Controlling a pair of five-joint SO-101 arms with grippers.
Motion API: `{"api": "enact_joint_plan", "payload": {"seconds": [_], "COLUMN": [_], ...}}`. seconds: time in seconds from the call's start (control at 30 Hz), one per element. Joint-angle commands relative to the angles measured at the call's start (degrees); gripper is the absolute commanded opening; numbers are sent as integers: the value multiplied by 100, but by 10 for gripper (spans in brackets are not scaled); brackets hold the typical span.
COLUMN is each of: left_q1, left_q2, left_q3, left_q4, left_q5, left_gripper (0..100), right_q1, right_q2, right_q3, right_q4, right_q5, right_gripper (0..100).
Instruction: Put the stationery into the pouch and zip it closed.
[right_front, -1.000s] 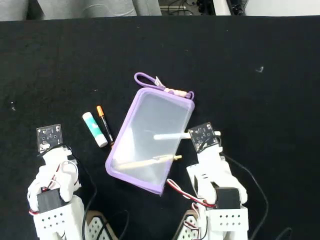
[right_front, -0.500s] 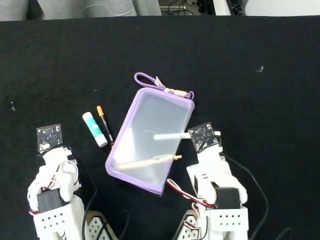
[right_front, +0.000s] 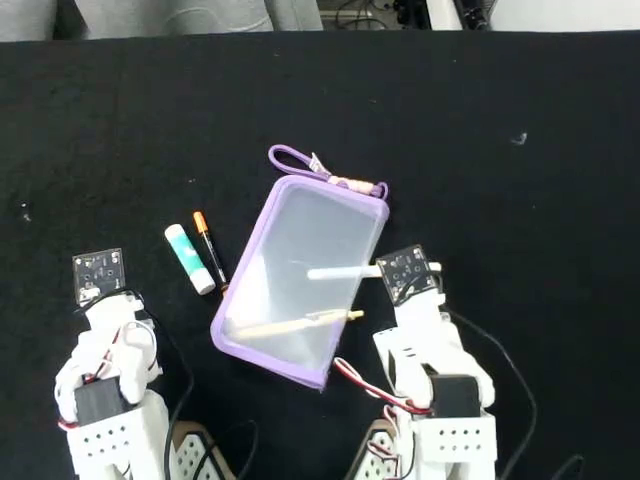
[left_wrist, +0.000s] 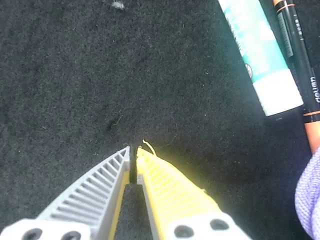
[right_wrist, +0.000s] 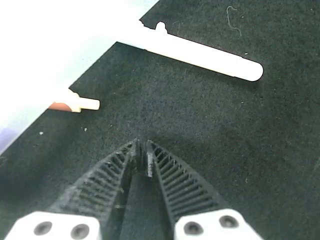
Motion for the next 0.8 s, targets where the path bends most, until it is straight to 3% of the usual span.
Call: {"api": "enact_joint_plan", "payload": {"seconds": [0.0, 0.57, 0.77], "left_q1": [-31, -40, -31], "left_q2": [-26, -26, -26], "left_q3": [154, 154, 154], "left_q4": [53, 53, 53], "left_q5": [53, 53, 53], "left_gripper": [30, 30, 30], "right_q1": [-62, -202, 220], "right_q2": [-505, -514, -488], "right_q3": [-13, -13, -585], "right_q4": [26, 26, 26], "right_q5": [-9, -9, 0], "right_gripper": [11, 11, 11]}}
